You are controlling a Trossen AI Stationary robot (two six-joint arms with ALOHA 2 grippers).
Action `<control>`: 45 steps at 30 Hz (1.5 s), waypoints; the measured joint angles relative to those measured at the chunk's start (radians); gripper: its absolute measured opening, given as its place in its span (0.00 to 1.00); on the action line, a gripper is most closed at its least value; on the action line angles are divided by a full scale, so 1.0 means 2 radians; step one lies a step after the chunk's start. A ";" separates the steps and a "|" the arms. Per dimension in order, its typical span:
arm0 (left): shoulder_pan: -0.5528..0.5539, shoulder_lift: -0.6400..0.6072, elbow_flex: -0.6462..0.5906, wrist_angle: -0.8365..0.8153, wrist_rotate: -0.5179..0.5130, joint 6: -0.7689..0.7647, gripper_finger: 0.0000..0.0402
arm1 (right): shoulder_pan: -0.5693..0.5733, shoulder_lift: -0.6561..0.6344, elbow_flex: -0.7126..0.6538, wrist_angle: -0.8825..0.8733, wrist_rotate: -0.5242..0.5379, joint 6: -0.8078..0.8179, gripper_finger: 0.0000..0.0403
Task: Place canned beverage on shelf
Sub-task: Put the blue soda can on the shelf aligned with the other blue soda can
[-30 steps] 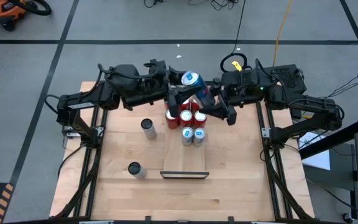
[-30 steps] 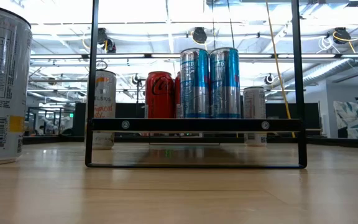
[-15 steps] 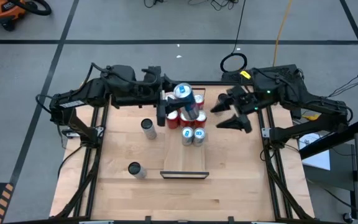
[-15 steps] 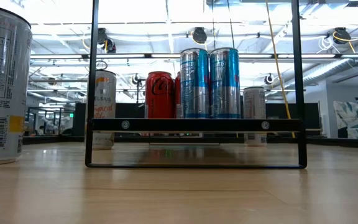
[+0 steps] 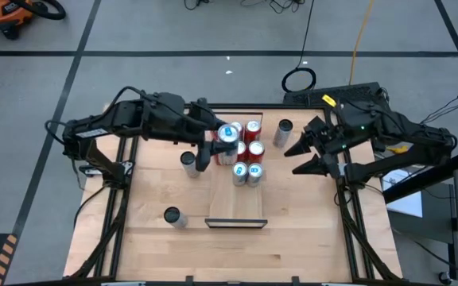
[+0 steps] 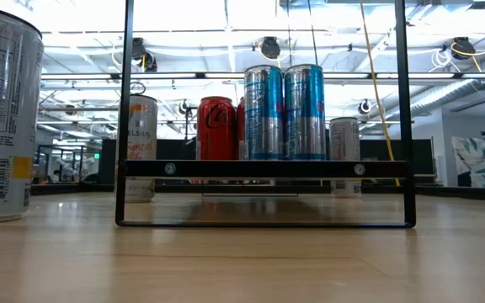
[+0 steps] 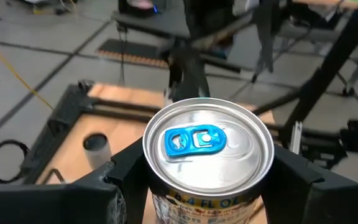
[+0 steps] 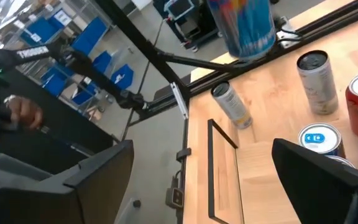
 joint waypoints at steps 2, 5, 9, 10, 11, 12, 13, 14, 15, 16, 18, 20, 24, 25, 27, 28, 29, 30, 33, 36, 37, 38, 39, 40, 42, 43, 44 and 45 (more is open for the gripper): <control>-0.007 -0.006 -0.020 -0.002 0.002 -0.002 0.58 | 0.015 -0.001 0.000 0.005 0.023 0.006 0.89; -0.021 -0.016 -0.059 0.028 0.002 -0.004 0.58 | 0.037 -0.002 0.000 0.014 0.050 0.012 0.89; -0.044 -0.033 -0.119 0.054 -0.013 -0.018 0.58 | 0.065 -0.004 0.000 0.012 0.091 0.020 0.89; -0.050 -0.037 -0.136 0.063 -0.020 -0.022 0.58 | 0.072 -0.004 0.000 0.011 0.103 0.024 0.89; -0.055 -0.042 -0.155 0.068 -0.025 -0.026 0.58 | 0.078 -0.004 0.000 0.011 0.116 0.030 0.89; -0.059 -0.048 -0.173 0.076 -0.028 -0.028 0.58 | 0.084 -0.004 0.000 0.012 0.127 0.037 0.89; -0.063 -0.054 -0.196 0.091 -0.032 -0.030 0.58 | 0.088 -0.004 0.000 0.012 0.135 0.042 0.89; -0.068 -0.060 -0.216 0.103 -0.037 -0.034 0.58 | 0.093 -0.004 0.000 0.012 0.143 0.048 0.89; -0.072 -0.067 -0.240 0.112 -0.040 -0.038 0.58 | 0.096 -0.004 0.000 0.012 0.149 0.052 0.89; -0.075 -0.076 -0.264 0.122 -0.045 -0.041 0.58 | 0.100 -0.004 0.000 0.012 0.157 0.057 0.89; -0.082 -0.093 -0.313 0.157 -0.057 -0.043 0.58 | 0.107 -0.004 0.000 0.011 0.165 0.062 0.89; -0.086 -0.111 -0.360 0.199 -0.072 -0.047 0.58 | 0.114 -0.004 0.000 0.010 0.175 0.065 0.89; -0.088 -0.135 -0.435 0.281 -0.081 -0.060 0.58 | 0.126 -0.003 0.000 0.010 0.202 0.065 0.89; -0.088 -0.137 -0.446 0.294 -0.081 -0.057 0.58 | 0.128 -0.003 0.000 0.010 0.212 0.065 0.89; -0.088 -0.139 -0.457 0.307 -0.085 -0.056 0.58 | 0.131 -0.002 0.000 0.010 0.226 0.063 0.89; -0.088 -0.139 -0.457 0.308 -0.087 -0.056 0.58 | 0.132 -0.002 0.000 0.010 0.233 0.061 0.89; -0.088 -0.138 -0.457 0.308 -0.087 -0.056 0.58 | 0.133 -0.001 0.000 0.010 0.236 0.059 0.89; -0.088 -0.137 -0.457 0.305 -0.088 -0.056 0.58 | 0.133 0.000 0.000 0.010 0.237 0.055 0.89; -0.087 -0.132 -0.457 0.290 -0.091 -0.040 0.58 | 0.133 0.004 0.000 0.010 0.238 0.042 0.89; -0.087 -0.132 -0.457 0.296 -0.094 -0.053 0.58 | 0.133 0.007 0.000 0.010 0.246 0.032 0.89; -0.087 -0.133 -0.457 0.299 -0.097 -0.060 0.58 | 0.133 0.009 0.000 0.010 0.249 0.027 0.89; -0.087 -0.134 -0.457 0.299 -0.106 -0.066 0.58 | 0.133 0.010 0.000 0.010 0.250 0.023 0.89; -0.087 -0.134 -0.457 0.297 -0.115 -0.066 0.58 | 0.133 0.010 0.000 0.010 0.250 0.019 0.89; -0.087 -0.133 -0.457 0.294 -0.124 -0.058 0.58 | 0.133 0.010 0.000 0.010 0.250 0.015 0.89; -0.089 -0.133 -0.460 0.294 -0.143 -0.031 0.58 | 0.133 0.011 0.000 0.010 0.252 0.013 0.89; -0.090 -0.133 -0.466 0.300 -0.153 -0.027 0.58 | 0.133 0.011 0.000 0.010 0.257 0.013 0.89; -0.089 -0.135 -0.476 0.311 -0.160 -0.023 0.58 | 0.133 0.011 0.000 0.010 0.261 0.015 0.89; -0.089 -0.137 -0.488 0.323 -0.166 -0.020 0.58 | 0.133 0.012 0.000 0.010 0.261 0.016 0.89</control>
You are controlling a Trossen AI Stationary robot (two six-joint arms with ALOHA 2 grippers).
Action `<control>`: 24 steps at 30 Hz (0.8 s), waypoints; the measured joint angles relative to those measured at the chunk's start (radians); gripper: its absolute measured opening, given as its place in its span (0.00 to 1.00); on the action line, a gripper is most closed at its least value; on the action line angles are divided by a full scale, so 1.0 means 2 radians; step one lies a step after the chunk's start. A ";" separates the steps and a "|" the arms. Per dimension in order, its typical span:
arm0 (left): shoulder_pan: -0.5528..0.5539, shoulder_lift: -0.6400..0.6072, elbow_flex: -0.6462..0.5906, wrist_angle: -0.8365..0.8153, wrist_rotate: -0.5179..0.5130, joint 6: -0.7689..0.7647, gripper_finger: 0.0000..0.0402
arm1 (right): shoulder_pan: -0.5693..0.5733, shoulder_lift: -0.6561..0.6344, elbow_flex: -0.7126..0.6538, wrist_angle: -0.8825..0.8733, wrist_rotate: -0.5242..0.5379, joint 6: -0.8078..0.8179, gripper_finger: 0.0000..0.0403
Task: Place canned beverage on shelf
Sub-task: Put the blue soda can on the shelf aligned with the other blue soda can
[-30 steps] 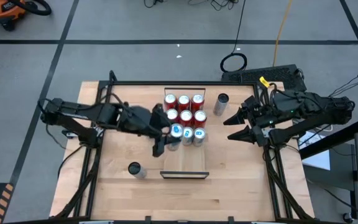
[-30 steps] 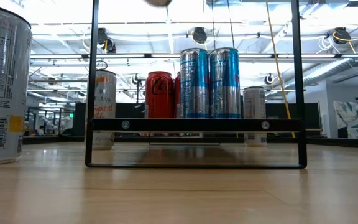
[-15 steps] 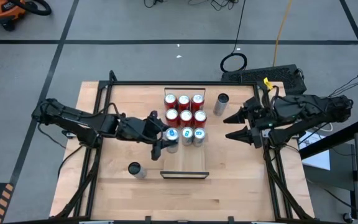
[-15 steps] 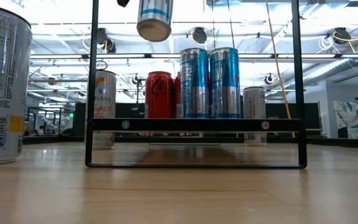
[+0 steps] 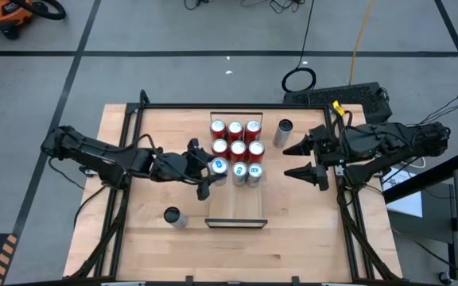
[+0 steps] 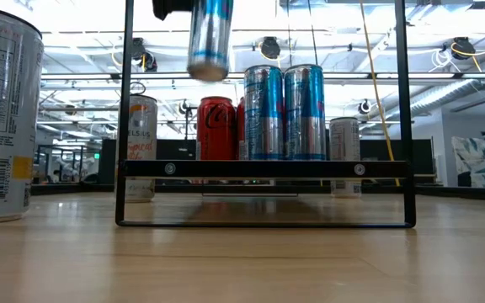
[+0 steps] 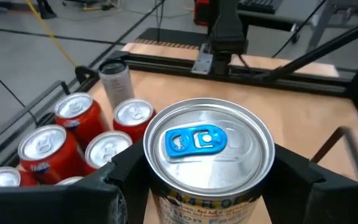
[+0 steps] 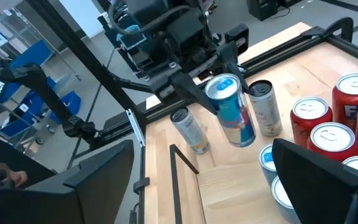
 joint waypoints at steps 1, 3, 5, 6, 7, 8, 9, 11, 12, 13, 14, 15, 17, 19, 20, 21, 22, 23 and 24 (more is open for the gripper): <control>0.000 -0.001 -0.014 0.016 -0.002 0.004 0.58 | 0.000 0.000 0.000 0.000 0.000 0.000 0.89; 0.000 -0.001 -0.039 0.056 -0.003 0.004 0.58 | 0.000 0.000 0.000 0.000 0.000 0.000 0.89; 0.003 -0.001 -0.057 0.084 -0.003 0.002 0.58 | 0.000 0.000 0.000 0.000 0.000 0.001 0.89; 0.003 -0.001 -0.065 0.092 -0.003 -0.002 0.58 | 0.000 0.000 0.000 0.000 0.000 0.003 0.89; 0.005 -0.001 -0.073 0.099 -0.004 -0.006 0.58 | 0.000 0.000 0.000 0.000 0.000 0.004 0.89; 0.008 -0.001 -0.081 0.101 -0.005 -0.006 0.58 | 0.000 0.000 0.000 0.000 0.000 0.007 0.89; 0.011 -0.001 -0.087 0.100 -0.006 -0.006 0.58 | 0.000 0.000 0.000 0.000 0.000 0.009 0.89; 0.017 -0.001 -0.098 0.105 -0.007 -0.002 0.58 | 0.000 0.000 0.000 0.000 0.001 0.009 0.89; 0.020 -0.001 -0.102 0.108 -0.007 0.003 0.58 | 0.000 0.000 0.000 0.000 0.001 0.009 0.89; 0.023 -0.001 -0.107 0.109 -0.008 0.005 0.58 | 0.000 0.000 0.000 0.000 0.002 0.009 0.89; 0.026 -0.001 -0.112 0.110 -0.008 0.006 0.58 | 0.000 0.000 0.000 0.000 0.002 0.009 0.89; 0.029 -0.001 -0.116 0.109 -0.008 0.007 0.58 | 0.000 0.000 0.000 0.000 0.002 0.009 0.89; 0.034 -0.001 -0.122 0.103 -0.007 0.006 0.58 | 0.000 0.000 0.000 0.000 0.007 0.009 0.89; 0.038 -0.001 -0.123 0.105 -0.006 0.005 0.58 | 0.000 0.000 0.000 0.000 0.015 0.009 0.89; 0.039 -0.001 -0.123 0.108 -0.003 0.005 0.58 | 0.000 0.000 0.000 0.000 0.016 0.009 0.89; 0.040 -0.001 -0.123 0.108 -0.002 0.005 0.58 | 0.000 0.000 0.000 0.000 0.016 0.009 0.89; 0.040 -0.001 -0.123 0.108 -0.002 0.005 0.58 | 0.000 0.000 0.000 0.000 0.016 0.009 0.89; 0.039 -0.001 -0.123 0.106 -0.001 0.005 0.58 | 0.000 0.000 0.000 0.000 0.016 0.009 0.89; 0.039 -0.001 -0.123 0.106 0.000 0.005 0.58 | 0.000 0.000 0.000 0.000 0.016 0.009 0.89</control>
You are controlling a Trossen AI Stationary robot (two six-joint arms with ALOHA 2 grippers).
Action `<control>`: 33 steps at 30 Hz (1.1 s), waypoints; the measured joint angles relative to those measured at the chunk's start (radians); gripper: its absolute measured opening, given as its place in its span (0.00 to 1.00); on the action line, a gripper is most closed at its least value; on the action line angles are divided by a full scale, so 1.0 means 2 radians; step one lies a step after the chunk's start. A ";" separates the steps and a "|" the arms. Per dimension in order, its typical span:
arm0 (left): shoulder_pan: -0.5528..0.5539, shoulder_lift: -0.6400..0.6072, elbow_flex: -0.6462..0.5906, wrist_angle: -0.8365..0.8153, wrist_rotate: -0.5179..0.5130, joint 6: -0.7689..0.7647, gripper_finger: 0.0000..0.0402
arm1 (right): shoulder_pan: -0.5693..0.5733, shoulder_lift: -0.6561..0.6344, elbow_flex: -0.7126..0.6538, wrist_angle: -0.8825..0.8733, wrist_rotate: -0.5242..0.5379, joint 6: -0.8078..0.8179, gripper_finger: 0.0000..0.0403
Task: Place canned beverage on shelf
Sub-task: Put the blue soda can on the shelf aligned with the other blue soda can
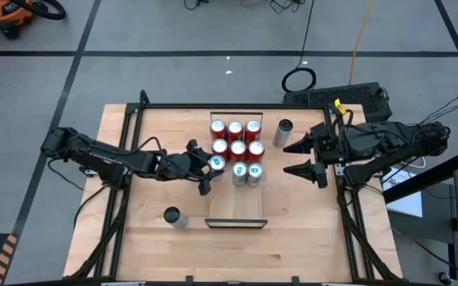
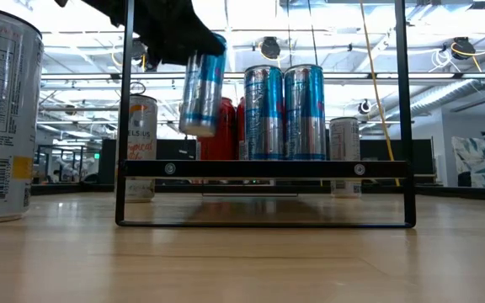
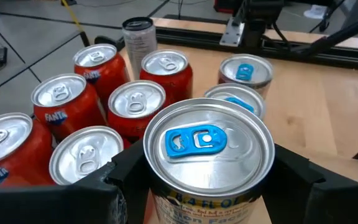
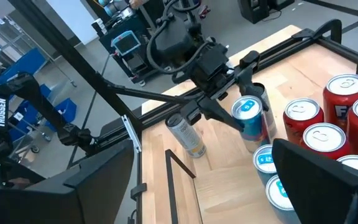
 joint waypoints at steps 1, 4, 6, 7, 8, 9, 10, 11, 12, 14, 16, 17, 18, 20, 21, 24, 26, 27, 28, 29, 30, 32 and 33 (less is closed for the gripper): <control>0.000 0.001 0.000 0.000 0.000 0.000 0.58 | 0.000 0.000 0.000 0.000 0.000 0.000 0.89; 0.000 0.012 0.000 0.002 0.001 -0.001 0.58 | 0.000 0.001 0.000 0.000 0.000 0.001 0.89; -0.001 0.019 -0.001 0.000 0.002 -0.001 0.58 | 0.000 0.001 0.000 0.000 -0.001 0.004 0.89; -0.001 0.023 -0.001 0.010 0.002 -0.001 0.58 | 0.000 0.001 0.000 0.000 -0.001 0.006 0.89; -0.001 0.026 0.000 0.020 0.003 -0.001 0.58 | 0.000 0.001 0.000 0.000 -0.001 0.006 0.89; -0.001 0.028 0.000 0.023 0.003 -0.001 0.58 | 0.000 0.001 0.000 0.000 -0.001 0.005 0.89; -0.001 0.031 0.000 0.025 0.003 0.000 0.58 | 0.000 0.001 0.000 0.000 -0.001 0.005 0.89; -0.001 0.034 0.000 0.031 0.004 -0.001 0.58 | 0.000 0.001 0.000 0.000 -0.001 0.005 0.89; -0.001 0.037 0.000 0.036 0.005 -0.001 0.58 | 0.000 0.001 0.000 0.000 -0.001 0.003 0.89; -0.001 0.038 0.000 0.034 0.006 -0.001 0.58 | 0.000 0.001 0.000 0.000 -0.001 0.003 0.89; -0.001 0.044 0.000 0.041 0.006 -0.001 0.58 | 0.000 0.001 0.000 0.000 -0.001 0.001 0.89; -0.001 0.047 0.000 0.041 0.006 -0.001 0.58 | 0.000 0.001 0.000 0.000 -0.001 0.001 0.89; -0.001 0.050 0.000 0.039 0.006 -0.001 0.58 | 0.000 0.001 0.000 0.000 -0.001 0.000 0.89; -0.001 0.055 0.000 0.045 0.008 -0.001 0.58 | 0.000 0.001 0.000 0.000 -0.001 -0.001 0.89; -0.001 0.057 0.000 0.051 0.009 -0.001 0.58 | 0.000 0.001 0.000 0.000 -0.001 -0.001 0.89; -0.001 0.063 0.000 0.058 0.009 -0.001 0.58 | 0.000 0.001 0.000 0.000 -0.001 -0.002 0.89; -0.001 0.068 0.000 0.053 0.009 -0.001 0.58 | 0.000 0.001 0.000 0.000 -0.001 -0.004 0.89; -0.001 0.070 0.000 0.052 0.009 -0.001 0.58 | 0.000 0.001 0.000 0.000 -0.001 -0.004 0.89; -0.001 0.072 0.000 0.054 0.009 -0.001 0.58 | 0.000 0.001 0.000 0.000 -0.001 -0.004 0.89; -0.001 0.073 0.000 0.055 0.009 -0.001 0.58 | 0.000 0.001 0.000 0.000 -0.001 -0.004 0.89; -0.001 0.073 0.000 0.053 0.009 -0.001 0.58 | 0.000 0.001 0.000 0.000 -0.001 -0.004 0.89; -0.001 0.073 0.000 0.051 0.012 -0.001 0.58 | 0.000 0.001 0.000 0.000 -0.001 -0.004 0.89; -0.001 0.073 0.000 0.051 0.012 -0.001 0.58 | 0.000 0.001 0.000 0.000 -0.001 -0.004 0.89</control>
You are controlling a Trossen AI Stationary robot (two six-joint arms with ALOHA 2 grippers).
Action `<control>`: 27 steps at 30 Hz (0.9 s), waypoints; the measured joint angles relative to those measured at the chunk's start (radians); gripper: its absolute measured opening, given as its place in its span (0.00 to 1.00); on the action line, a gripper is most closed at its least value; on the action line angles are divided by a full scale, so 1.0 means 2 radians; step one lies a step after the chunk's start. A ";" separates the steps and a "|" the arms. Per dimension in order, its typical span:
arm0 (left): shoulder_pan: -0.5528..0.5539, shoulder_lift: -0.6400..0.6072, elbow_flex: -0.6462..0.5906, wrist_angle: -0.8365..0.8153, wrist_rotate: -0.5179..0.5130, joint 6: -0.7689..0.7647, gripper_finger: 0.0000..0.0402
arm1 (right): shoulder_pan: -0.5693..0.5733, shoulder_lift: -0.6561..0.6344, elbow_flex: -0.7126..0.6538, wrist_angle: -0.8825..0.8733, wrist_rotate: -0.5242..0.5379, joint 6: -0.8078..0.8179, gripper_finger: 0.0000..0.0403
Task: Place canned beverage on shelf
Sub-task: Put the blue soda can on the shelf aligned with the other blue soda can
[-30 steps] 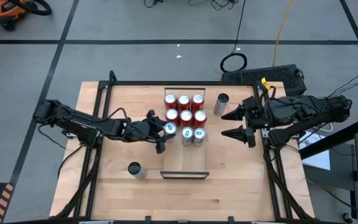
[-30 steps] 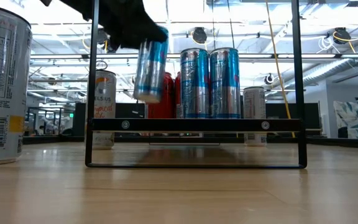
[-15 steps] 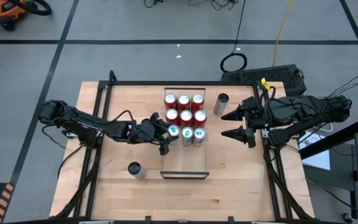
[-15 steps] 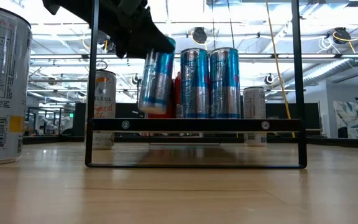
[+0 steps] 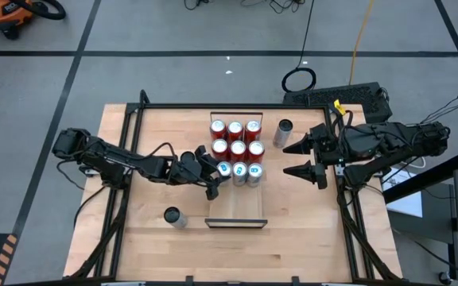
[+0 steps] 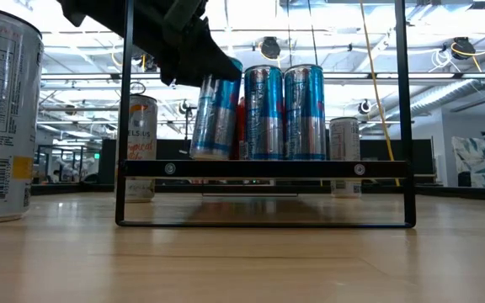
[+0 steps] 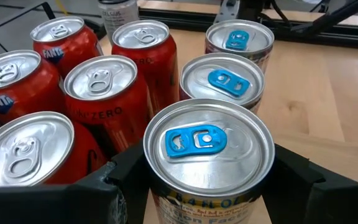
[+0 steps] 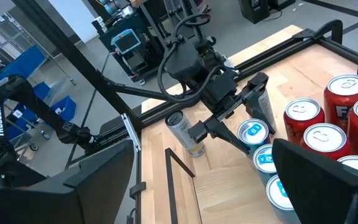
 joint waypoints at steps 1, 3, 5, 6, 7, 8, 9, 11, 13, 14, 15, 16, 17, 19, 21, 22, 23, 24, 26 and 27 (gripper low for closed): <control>0.000 0.000 0.000 0.000 0.000 0.000 0.58 | 0.000 0.000 0.000 0.000 0.000 0.000 0.89; 0.000 0.000 0.000 0.000 0.000 0.000 0.58 | 0.000 0.000 0.000 0.000 0.000 0.000 0.89; 0.000 0.000 0.000 -0.001 0.000 0.002 0.58 | 0.000 0.000 0.000 0.000 0.000 0.000 0.89; 0.000 0.000 0.000 -0.001 0.000 0.004 0.58 | 0.000 0.000 0.000 0.000 0.000 0.000 0.89; 0.000 0.000 0.000 -0.002 0.000 0.006 0.58 | 0.000 0.000 0.000 0.000 0.000 0.000 0.89; 0.000 0.002 0.000 -0.001 0.000 0.009 0.58 | 0.000 0.000 0.000 0.000 0.000 0.000 0.89; 0.000 0.003 0.000 -0.001 0.001 0.012 0.58 | 0.000 0.000 0.000 0.000 0.000 0.000 0.89; 0.000 0.004 0.000 -0.004 0.001 0.013 0.58 | 0.000 0.000 0.000 0.000 0.000 0.000 0.89; 0.000 0.003 0.000 -0.001 0.001 0.013 0.58 | 0.000 0.000 0.000 0.000 0.000 0.000 0.89; 0.000 0.003 0.000 -0.001 0.001 0.013 0.58 | 0.000 0.000 0.000 0.000 0.000 0.000 0.89; 0.000 0.003 0.000 -0.002 0.001 0.013 0.59 | 0.000 0.000 0.000 0.000 0.000 0.000 0.89; 0.000 0.003 0.000 -0.004 0.001 0.013 0.59 | 0.000 0.000 0.000 0.000 0.000 0.000 0.89; 0.000 0.003 0.000 -0.004 0.001 0.013 0.60 | 0.000 0.000 0.000 0.000 0.000 0.000 0.89; 0.000 0.003 0.000 -0.004 0.001 0.013 0.62 | 0.000 0.000 0.000 0.000 0.000 0.000 0.89; 0.000 0.003 0.000 -0.004 0.001 0.012 0.63 | 0.000 0.000 0.000 0.000 0.000 0.000 0.89; 0.000 0.003 0.000 -0.004 0.001 0.012 0.65 | 0.000 0.000 0.000 0.000 0.000 0.000 0.89; 0.000 0.003 0.000 -0.004 0.001 0.012 0.66 | 0.000 0.000 0.000 0.000 0.000 0.000 0.89; 0.000 0.003 0.000 -0.004 0.001 0.012 0.67 | 0.000 0.000 0.000 0.000 0.000 0.000 0.89; 0.000 0.003 0.000 -0.002 0.000 0.013 0.68 | 0.000 0.000 0.000 0.000 0.000 0.000 0.89; 0.000 0.003 0.000 -0.002 0.001 0.013 0.68 | 0.000 0.000 0.000 0.000 0.000 0.000 0.89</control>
